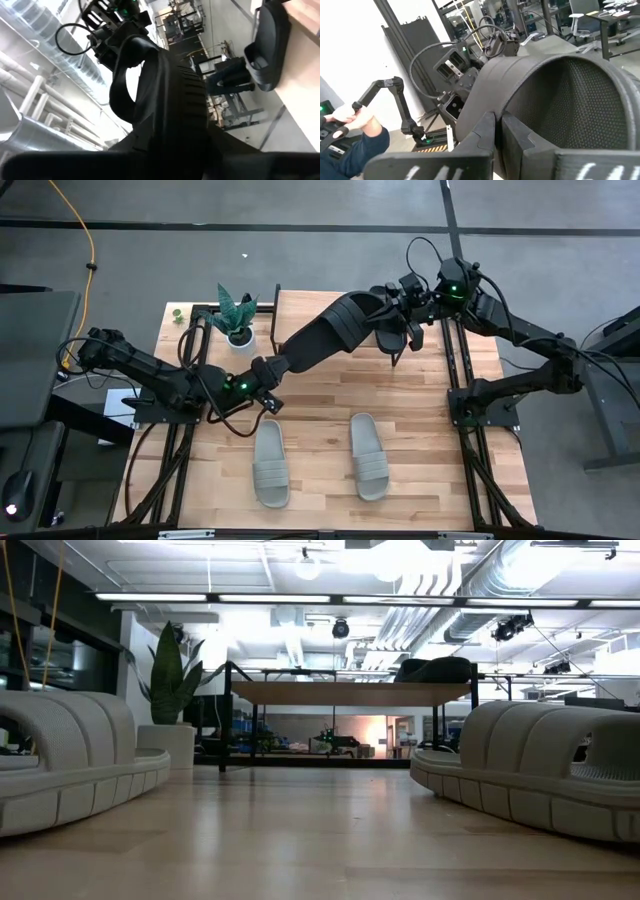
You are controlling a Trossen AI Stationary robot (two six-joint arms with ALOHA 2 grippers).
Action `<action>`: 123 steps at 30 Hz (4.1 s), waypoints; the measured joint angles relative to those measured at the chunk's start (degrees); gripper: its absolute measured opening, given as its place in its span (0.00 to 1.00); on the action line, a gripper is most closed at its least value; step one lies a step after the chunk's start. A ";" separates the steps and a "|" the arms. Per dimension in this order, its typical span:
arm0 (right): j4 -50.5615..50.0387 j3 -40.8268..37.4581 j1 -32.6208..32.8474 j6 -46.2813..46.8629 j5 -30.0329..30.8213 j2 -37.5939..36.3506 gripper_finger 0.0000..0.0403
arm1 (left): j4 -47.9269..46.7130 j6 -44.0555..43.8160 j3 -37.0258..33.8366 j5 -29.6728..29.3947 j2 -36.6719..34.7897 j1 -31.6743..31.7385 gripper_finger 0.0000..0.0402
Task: Pick and place slides into the shelf
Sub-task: Put the black slide on the shelf
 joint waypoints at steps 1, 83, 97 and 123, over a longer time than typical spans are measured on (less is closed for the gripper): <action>-0.03 0.00 0.00 0.00 0.09 0.00 0.00 | -0.40 -0.70 -0.02 -0.12 0.00 0.02 0.15; -43.08 -0.04 22.99 -15.32 77.97 -10.38 0.48 | 13.13 -40.49 15.23 -19.25 33.56 10.41 0.13; -43.29 -0.04 22.97 -15.36 77.31 -10.10 0.48 | 9.42 -41.77 24.18 -18.93 39.04 10.93 0.13; -43.29 -0.04 22.97 -15.37 76.88 -10.10 0.48 | 2.99 -48.91 28.59 -16.15 38.91 11.41 0.13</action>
